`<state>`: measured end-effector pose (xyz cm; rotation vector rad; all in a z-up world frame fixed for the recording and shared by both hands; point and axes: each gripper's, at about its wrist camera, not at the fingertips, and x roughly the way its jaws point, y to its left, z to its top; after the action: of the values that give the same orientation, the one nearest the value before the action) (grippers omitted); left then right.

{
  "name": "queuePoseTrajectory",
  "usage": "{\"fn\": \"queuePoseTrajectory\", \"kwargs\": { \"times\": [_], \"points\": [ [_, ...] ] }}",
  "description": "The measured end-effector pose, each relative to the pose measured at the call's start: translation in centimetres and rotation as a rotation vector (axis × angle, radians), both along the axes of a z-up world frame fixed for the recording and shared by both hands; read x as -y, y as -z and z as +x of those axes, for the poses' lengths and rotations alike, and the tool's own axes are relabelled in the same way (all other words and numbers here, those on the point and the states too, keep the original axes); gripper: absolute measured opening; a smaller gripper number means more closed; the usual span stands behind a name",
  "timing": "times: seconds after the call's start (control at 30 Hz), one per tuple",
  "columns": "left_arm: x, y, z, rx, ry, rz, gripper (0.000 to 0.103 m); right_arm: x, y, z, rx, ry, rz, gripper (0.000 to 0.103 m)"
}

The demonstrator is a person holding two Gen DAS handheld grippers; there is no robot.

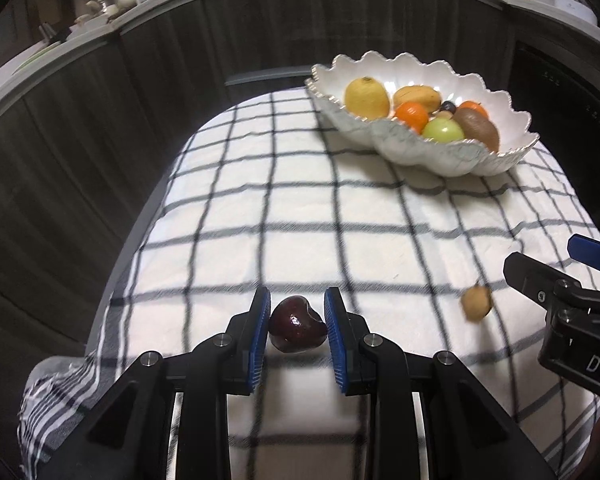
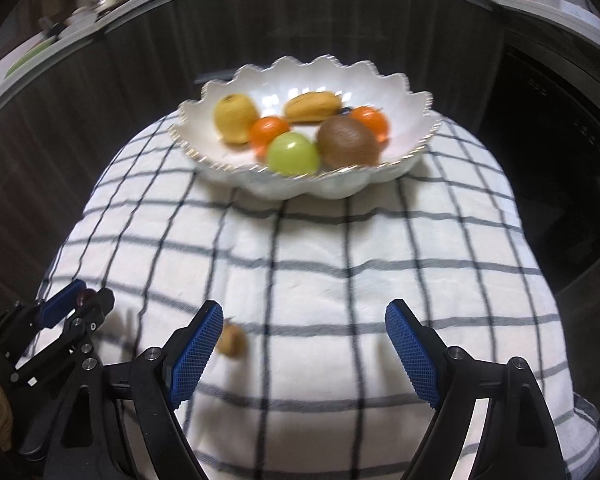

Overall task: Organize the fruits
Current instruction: 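Close the right tool on the small tan round fruit while the left tool holds the cherry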

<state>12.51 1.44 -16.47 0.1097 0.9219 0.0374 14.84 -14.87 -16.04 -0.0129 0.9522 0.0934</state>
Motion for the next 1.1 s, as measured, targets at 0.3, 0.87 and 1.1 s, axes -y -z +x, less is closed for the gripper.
{"fn": "queuePoseTrajectory", "kwargs": {
  "times": [0.3,0.87,1.1],
  "points": [
    [-1.8,0.4,-0.5,-0.006,-0.047,0.004,0.028,-3.0,1.8,-0.2,-0.046,-0.106,-0.014,0.062],
    [-1.6,-0.3,-0.3,0.006,-0.041,-0.012,0.028,-2.7,1.6,-0.3,-0.041,-0.122,0.006,0.023],
    [-0.6,-2.2,0.5,0.043,-0.017,-0.026,0.028,-1.6,-0.5,0.1,0.003,-0.096,0.020,0.023]
  ]
}}
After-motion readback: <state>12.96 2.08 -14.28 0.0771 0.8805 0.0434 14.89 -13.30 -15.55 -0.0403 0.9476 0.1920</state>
